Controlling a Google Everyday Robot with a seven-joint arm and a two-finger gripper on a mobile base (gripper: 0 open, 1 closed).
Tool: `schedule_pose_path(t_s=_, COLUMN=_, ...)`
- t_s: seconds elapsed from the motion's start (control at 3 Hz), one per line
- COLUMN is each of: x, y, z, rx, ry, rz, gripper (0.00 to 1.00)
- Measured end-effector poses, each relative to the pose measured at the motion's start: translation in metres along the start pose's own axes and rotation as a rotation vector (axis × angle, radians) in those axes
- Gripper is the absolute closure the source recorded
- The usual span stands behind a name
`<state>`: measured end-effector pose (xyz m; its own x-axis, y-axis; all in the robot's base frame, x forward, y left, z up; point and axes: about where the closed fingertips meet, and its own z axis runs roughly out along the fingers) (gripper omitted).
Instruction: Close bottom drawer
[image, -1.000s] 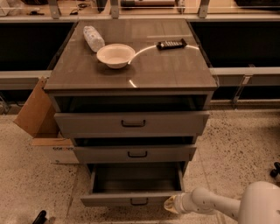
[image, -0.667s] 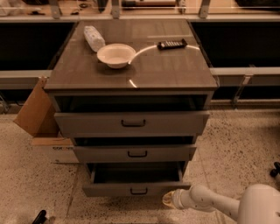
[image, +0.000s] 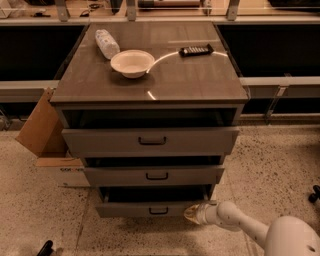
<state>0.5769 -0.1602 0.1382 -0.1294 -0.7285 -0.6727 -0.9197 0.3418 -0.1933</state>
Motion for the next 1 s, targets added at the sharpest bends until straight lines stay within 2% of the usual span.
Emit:
schedule_pose_path(t_s=0.33, x=-0.008, y=-0.026, z=0.009, rx=0.029, ry=-0.035, rz=-0.008, gripper=1.0)
schedule_pose_path(t_s=1.0, x=-0.025, y=-0.058, z=0.015, rx=0.066, ry=-0.079, rz=-0.036, gripper=1.0)
